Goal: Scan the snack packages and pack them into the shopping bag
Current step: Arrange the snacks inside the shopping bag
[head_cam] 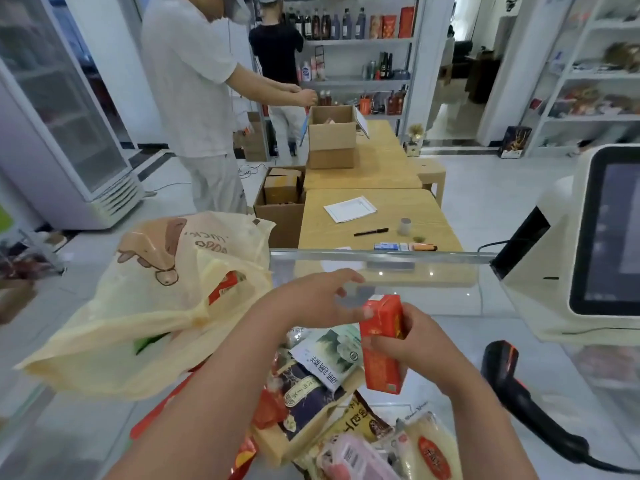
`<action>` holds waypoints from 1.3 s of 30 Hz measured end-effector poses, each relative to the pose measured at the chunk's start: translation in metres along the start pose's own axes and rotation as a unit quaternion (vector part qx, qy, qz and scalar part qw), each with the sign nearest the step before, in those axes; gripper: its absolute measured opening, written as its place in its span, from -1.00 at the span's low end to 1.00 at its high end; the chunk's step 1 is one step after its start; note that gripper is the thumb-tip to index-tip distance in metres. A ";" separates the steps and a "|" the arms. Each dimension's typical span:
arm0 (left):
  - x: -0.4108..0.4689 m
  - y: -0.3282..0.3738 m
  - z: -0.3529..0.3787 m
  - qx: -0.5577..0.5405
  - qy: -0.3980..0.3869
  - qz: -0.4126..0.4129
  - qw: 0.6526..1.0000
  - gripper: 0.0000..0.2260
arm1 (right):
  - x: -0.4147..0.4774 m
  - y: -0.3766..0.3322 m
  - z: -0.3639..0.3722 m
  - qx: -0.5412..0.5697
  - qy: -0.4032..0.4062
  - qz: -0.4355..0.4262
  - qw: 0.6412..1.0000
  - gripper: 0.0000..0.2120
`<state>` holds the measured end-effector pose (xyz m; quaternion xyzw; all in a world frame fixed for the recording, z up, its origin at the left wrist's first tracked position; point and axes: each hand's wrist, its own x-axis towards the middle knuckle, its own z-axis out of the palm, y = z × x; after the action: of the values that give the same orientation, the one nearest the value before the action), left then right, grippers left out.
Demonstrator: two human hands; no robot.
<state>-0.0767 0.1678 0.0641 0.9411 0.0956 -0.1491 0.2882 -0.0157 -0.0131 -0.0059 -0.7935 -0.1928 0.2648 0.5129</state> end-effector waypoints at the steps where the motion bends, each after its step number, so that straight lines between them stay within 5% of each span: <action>1: 0.001 0.003 -0.003 -0.054 -0.020 0.019 0.998 -0.39 | -0.005 -0.006 -0.004 0.034 -0.002 -0.007 0.999 -0.50; 7: 0.007 0.015 -0.003 -0.266 -0.041 0.152 0.951 -0.53 | -0.029 -0.031 -0.008 0.175 0.018 -0.027 0.984 -0.42; 12: 0.014 0.014 0.004 -0.445 0.002 0.072 0.892 -0.66 | -0.049 -0.043 0.015 0.281 0.100 -0.006 0.954 -0.52; 16: 0.021 0.004 0.010 -0.398 0.107 0.013 0.911 -0.59 | -0.068 -0.043 0.035 0.300 0.123 -0.036 0.945 -0.49; 20: 0.011 0.004 0.006 -0.273 0.097 0.043 0.956 -0.49 | -0.076 -0.044 0.044 0.250 0.214 -0.068 0.942 -0.54; 24: 0.005 0.014 0.013 -0.038 0.158 0.080 0.983 -0.45 | -0.079 -0.047 0.039 0.251 0.327 -0.072 0.908 -0.79; 26: 0.001 0.021 0.017 -0.067 0.150 0.178 0.970 -0.48 | -0.083 -0.048 0.032 0.286 0.335 -0.071 0.895 -0.83; 29: -0.005 0.032 0.015 -0.178 0.028 0.274 0.945 -0.53 | -0.088 -0.044 0.013 0.316 0.297 -0.036 0.900 -0.76; 34: 0.011 0.048 0.033 -0.148 -0.024 0.234 0.961 -0.54 | -0.083 -0.019 -0.025 0.341 0.209 0.046 0.915 -0.69; 39: 0.045 0.059 0.088 -0.279 0.025 0.113 0.953 -0.62 | -0.073 0.022 -0.057 0.290 0.204 0.105 0.929 -0.74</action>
<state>-0.0390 0.0738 0.0092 0.8313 0.0335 -0.0597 0.5516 -0.0373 -0.1046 0.0088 -0.6624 0.0853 0.1938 0.7186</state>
